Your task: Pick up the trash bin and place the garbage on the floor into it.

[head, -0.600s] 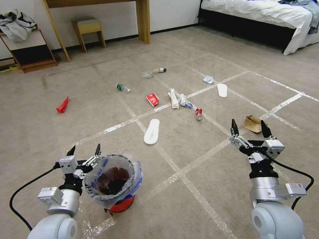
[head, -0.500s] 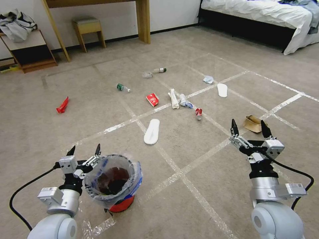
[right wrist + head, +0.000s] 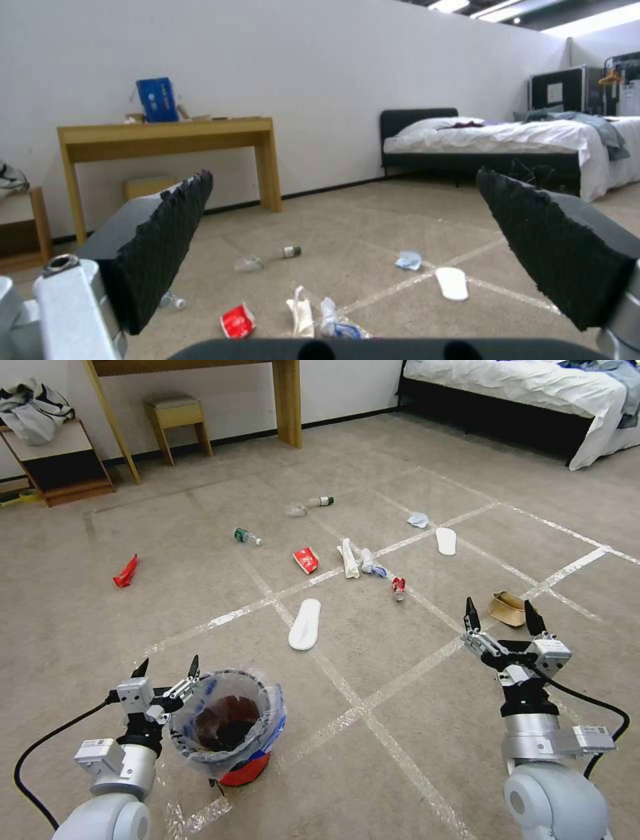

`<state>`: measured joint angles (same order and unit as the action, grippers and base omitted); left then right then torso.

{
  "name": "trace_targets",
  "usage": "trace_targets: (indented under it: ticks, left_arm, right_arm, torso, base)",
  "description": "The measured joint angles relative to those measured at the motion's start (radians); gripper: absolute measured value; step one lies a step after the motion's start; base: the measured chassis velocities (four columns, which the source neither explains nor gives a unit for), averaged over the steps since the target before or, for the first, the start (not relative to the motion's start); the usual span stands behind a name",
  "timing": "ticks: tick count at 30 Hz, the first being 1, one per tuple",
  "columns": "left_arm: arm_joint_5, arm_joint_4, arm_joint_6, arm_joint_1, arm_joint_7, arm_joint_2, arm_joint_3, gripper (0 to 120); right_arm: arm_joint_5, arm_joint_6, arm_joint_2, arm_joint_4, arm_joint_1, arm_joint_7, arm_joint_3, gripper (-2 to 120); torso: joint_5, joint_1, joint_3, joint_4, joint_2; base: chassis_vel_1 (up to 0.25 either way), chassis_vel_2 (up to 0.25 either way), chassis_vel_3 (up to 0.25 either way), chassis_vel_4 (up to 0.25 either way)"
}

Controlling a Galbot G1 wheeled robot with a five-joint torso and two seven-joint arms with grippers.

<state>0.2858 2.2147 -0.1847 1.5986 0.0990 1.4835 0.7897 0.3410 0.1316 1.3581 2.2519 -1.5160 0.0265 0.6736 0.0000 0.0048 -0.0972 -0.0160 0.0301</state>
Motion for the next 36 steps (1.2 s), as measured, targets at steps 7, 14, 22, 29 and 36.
trace_targets:
  ticks: [7,14,22,29,36]
  left_arm:
    - [0.117,-0.008,-0.087,0.005,-0.054,-0.038,0.001,100]
    - [0.393,-0.096,-0.368,-0.007,-0.157,-0.214,0.039,100]
    - [0.544,-0.197,-0.442,-0.038,-0.178,-0.335,0.040,100]
    - [0.591,-0.256,-0.448,-0.060,-0.172,-0.371,0.014,100]
    - [0.615,-0.314,-0.449,-0.079,-0.162,-0.404,-0.004,100]
  right_arm:
    - [0.003,-0.002,0.000,0.005,-0.007,0.001,0.001,100]
    - [-0.005,-0.001,0.003,0.014,-0.020,0.002,0.005,100]
    - [-0.015,-0.002,0.005,0.017,-0.027,0.003,0.015,100]
    - [-0.024,-0.003,0.014,0.019,-0.034,0.006,0.022,100]
    - [-0.043,-0.001,0.024,0.019,-0.045,0.006,0.024,100]
  torso:
    - [0.0000,0.000,0.000,0.0000,0.000]
    - [-0.0003,0.000,0.000,0.0001,0.000]
    - [-0.0002,0.000,0.000,0.0000,0.000]
    - [-0.0002,0.000,0.000,0.0000,0.000]
    - [-0.0002,0.000,0.000,0.0000,0.000]
  base:
    - [0.000,0.000,0.000,0.000]
    - [0.000,0.000,0.000,0.000]
    - [0.000,0.000,0.000,0.000]
    - [0.000,0.000,0.000,0.000]
    - [0.000,0.000,0.000,0.000]
